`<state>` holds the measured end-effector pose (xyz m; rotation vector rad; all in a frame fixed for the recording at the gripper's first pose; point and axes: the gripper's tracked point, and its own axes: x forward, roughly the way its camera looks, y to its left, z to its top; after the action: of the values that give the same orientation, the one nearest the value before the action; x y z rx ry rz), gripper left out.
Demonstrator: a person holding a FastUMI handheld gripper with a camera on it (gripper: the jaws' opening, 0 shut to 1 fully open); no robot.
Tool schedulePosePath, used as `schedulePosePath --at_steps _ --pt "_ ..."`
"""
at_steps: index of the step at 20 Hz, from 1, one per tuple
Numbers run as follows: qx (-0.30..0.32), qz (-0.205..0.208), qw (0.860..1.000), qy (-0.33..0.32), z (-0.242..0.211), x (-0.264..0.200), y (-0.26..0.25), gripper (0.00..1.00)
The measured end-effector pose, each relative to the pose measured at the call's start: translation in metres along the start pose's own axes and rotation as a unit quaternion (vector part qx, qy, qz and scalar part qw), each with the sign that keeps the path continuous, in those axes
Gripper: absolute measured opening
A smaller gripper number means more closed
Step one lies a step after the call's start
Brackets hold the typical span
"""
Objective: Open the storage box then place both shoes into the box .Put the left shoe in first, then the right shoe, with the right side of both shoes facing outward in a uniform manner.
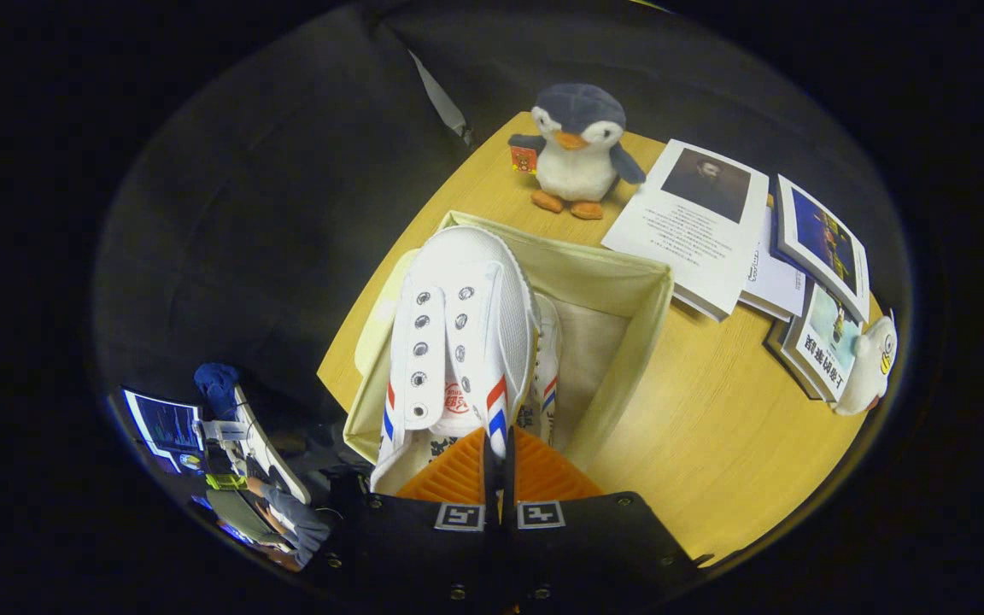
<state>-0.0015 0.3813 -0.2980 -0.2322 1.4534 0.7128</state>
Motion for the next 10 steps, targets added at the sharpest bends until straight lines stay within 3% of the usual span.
schedulePosePath --at_steps 4,5,9,10 --pt "-0.027 0.003 1.0 0.002 0.006 0.012 0.002 0.0" --pt "-0.033 0.016 0.999 -0.001 0.007 0.01 0.005 0.07" --pt "-0.035 0.034 0.998 -0.05 0.021 0.002 0.003 0.98" --pt "-0.036 0.033 0.997 -0.062 0.024 -0.01 0.001 0.96"
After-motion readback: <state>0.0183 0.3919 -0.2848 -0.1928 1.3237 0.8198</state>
